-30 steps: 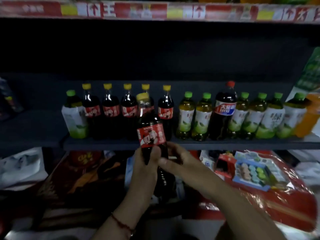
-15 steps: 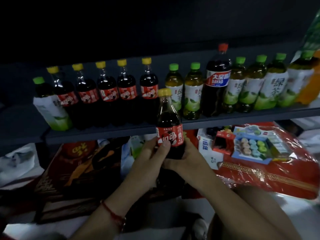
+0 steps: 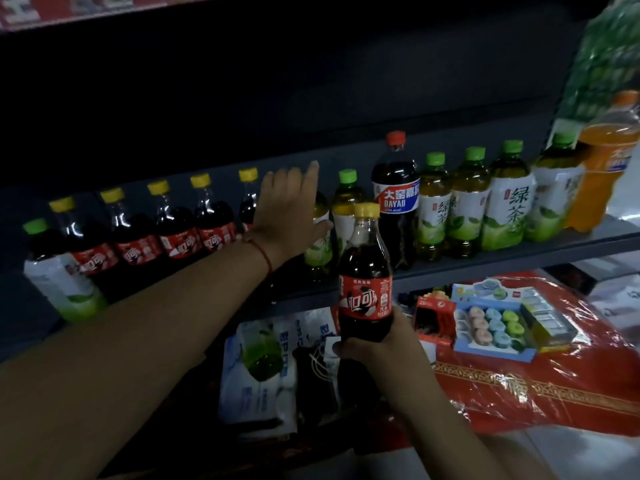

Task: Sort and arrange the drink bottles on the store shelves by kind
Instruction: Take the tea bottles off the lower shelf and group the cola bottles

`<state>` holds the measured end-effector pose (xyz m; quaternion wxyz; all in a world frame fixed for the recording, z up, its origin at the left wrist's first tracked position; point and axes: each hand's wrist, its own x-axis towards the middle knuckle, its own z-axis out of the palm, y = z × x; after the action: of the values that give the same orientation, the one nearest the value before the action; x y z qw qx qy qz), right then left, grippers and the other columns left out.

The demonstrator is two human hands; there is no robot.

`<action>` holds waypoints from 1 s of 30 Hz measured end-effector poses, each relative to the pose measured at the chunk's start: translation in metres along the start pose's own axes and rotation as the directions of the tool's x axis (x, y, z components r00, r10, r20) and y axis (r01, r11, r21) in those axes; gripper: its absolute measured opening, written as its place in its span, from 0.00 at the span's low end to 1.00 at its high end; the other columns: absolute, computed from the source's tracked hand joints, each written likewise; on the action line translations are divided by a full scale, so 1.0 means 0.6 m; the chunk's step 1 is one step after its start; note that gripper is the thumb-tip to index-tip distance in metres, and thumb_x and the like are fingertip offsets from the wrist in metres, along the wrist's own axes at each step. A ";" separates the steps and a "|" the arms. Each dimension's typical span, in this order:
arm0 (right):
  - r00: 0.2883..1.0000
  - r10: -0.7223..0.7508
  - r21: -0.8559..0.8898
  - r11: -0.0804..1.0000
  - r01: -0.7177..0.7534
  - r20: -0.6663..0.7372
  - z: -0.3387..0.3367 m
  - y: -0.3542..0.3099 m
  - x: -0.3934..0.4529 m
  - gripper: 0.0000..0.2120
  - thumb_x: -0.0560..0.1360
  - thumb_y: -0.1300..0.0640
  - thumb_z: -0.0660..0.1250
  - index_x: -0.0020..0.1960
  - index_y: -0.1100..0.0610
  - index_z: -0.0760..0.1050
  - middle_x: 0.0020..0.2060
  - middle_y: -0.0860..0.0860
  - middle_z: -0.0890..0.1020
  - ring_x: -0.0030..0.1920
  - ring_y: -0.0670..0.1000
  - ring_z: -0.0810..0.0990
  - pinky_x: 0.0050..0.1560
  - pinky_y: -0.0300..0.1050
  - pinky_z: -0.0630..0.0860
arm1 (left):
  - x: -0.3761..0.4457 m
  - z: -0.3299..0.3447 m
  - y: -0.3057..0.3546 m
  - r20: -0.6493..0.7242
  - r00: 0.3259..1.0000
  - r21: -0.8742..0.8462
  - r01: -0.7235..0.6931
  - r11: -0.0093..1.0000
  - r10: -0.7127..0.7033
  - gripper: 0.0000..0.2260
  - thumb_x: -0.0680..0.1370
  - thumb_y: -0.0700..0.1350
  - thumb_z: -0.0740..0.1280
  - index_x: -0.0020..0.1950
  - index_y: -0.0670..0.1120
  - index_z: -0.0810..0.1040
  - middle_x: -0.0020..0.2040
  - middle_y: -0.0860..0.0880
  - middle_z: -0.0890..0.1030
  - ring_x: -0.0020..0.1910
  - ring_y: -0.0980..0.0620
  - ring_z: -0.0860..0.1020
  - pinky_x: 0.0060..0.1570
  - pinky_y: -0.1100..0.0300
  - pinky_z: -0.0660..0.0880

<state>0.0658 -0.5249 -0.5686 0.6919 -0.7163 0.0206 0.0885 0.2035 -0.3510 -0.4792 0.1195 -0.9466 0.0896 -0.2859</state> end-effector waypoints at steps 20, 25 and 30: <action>0.999 -0.013 0.112 0.994 0.018 -0.042 -0.004 0.008 0.017 0.14 0.66 0.70 0.74 0.50 0.63 0.77 0.39 0.62 0.83 0.32 0.50 0.82 0.28 0.38 0.76 | -0.039 0.003 0.049 0.088 0.989 -0.482 0.148 0.864 -0.121 0.40 0.72 0.49 0.76 0.75 0.52 0.54 0.62 0.41 0.74 0.54 0.42 0.78 0.48 0.49 0.78; 0.999 -0.020 0.075 0.997 0.023 -0.033 0.008 0.018 0.008 0.16 0.67 0.67 0.75 0.52 0.57 0.78 0.39 0.55 0.85 0.37 0.51 0.85 0.35 0.40 0.76 | -0.123 -0.050 0.041 0.086 0.970 -0.705 0.219 0.675 -0.226 0.40 0.72 0.49 0.76 0.76 0.57 0.53 0.67 0.46 0.69 0.58 0.50 0.75 0.52 0.60 0.73; 0.999 -0.038 -0.001 0.999 0.038 -0.021 0.024 0.018 -0.003 0.22 0.64 0.66 0.78 0.56 0.56 0.77 0.41 0.52 0.86 0.42 0.52 0.85 0.39 0.44 0.77 | -0.234 -0.100 -0.001 0.029 0.919 -0.860 0.223 0.459 -0.392 0.42 0.71 0.50 0.77 0.75 0.63 0.53 0.70 0.56 0.64 0.66 0.58 0.68 0.66 0.58 0.70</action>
<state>0.0611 -0.5112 -0.5792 0.6930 -0.7176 0.0141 0.0678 0.0547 -0.3275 -0.5034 -0.4195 -0.8540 0.0545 -0.3030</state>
